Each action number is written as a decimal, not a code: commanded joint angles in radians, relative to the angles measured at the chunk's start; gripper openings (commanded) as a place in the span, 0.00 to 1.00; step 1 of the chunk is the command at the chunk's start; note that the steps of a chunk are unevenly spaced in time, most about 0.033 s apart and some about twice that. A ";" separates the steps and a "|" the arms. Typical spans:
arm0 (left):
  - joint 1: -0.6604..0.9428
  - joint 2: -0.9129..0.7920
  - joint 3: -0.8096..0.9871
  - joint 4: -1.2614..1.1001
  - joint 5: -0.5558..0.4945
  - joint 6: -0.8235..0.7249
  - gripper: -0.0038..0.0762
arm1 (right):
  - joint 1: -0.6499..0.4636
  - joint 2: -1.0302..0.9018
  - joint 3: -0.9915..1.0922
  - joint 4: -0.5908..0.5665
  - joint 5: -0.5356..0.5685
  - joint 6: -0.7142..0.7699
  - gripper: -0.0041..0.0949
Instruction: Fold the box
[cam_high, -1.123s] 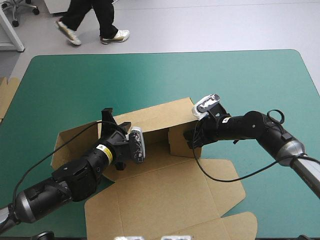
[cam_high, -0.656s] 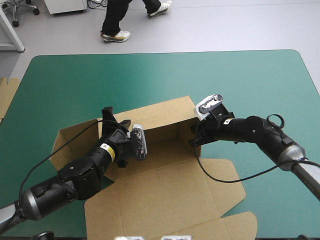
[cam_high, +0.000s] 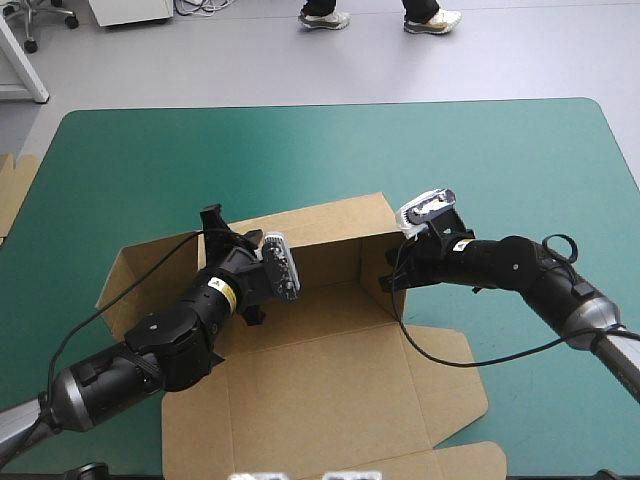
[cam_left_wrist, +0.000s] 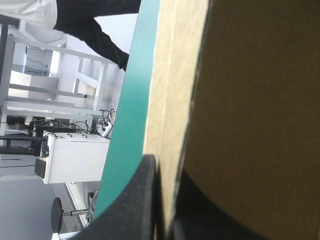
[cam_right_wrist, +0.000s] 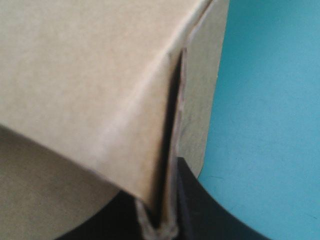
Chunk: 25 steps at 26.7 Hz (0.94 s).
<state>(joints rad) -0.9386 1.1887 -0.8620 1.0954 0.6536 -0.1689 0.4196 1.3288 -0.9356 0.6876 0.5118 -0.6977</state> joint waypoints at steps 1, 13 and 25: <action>0.000 -0.006 -0.052 -0.005 -0.013 -0.052 0.04 | 0.011 -0.056 -0.027 0.112 0.050 -0.023 0.04; -0.026 -0.005 -0.137 -0.133 0.043 0.026 0.45 | 0.011 -0.054 -0.027 0.032 0.022 0.018 0.04; -0.259 -0.019 -0.176 -0.048 0.200 0.060 0.58 | 0.011 -0.002 -0.027 -0.049 -0.075 0.106 0.04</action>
<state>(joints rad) -1.1666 1.2029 -0.9760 0.9497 0.8442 -0.0856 0.4258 1.3395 -0.9308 0.6349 0.4804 -0.5983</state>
